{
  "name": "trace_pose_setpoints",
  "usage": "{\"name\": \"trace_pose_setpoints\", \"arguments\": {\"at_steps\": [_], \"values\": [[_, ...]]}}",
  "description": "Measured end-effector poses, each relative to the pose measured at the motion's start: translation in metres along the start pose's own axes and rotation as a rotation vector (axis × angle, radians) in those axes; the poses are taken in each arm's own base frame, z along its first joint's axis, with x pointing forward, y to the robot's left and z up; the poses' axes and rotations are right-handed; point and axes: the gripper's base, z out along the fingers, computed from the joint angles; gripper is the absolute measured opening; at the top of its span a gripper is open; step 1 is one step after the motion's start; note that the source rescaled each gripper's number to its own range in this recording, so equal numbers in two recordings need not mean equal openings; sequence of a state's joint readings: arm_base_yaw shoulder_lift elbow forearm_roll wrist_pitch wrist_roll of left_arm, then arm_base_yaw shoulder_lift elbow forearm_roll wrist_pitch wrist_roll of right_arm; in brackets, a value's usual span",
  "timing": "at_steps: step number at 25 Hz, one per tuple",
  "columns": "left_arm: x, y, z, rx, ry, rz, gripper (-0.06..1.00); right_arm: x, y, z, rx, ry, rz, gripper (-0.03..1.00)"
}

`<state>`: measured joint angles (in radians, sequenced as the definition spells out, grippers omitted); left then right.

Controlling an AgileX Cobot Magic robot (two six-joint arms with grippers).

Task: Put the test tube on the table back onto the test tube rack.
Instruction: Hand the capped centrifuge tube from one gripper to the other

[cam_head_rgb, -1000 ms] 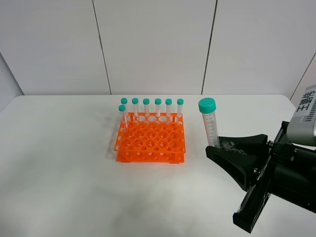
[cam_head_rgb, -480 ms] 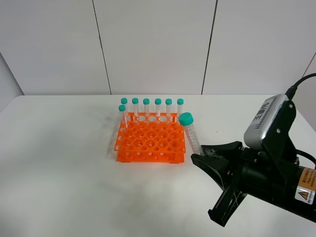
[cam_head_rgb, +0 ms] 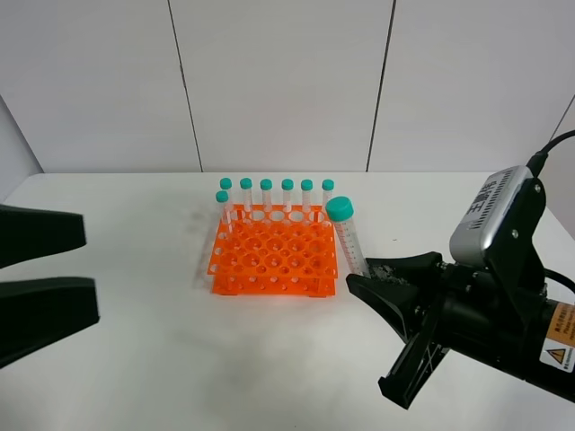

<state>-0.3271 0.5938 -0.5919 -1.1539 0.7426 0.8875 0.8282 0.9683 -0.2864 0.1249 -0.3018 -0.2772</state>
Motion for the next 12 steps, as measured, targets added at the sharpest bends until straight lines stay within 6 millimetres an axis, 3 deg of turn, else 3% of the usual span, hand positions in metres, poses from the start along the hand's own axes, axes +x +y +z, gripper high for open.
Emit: {"name": "trace_pose_setpoints", "arguments": {"at_steps": [12], "values": [[-0.005, 0.033, 0.061, 0.112, -0.013, -0.036, 1.00, 0.000, 0.000, 0.000, -0.002, -0.005, -0.004, 0.29]]}}
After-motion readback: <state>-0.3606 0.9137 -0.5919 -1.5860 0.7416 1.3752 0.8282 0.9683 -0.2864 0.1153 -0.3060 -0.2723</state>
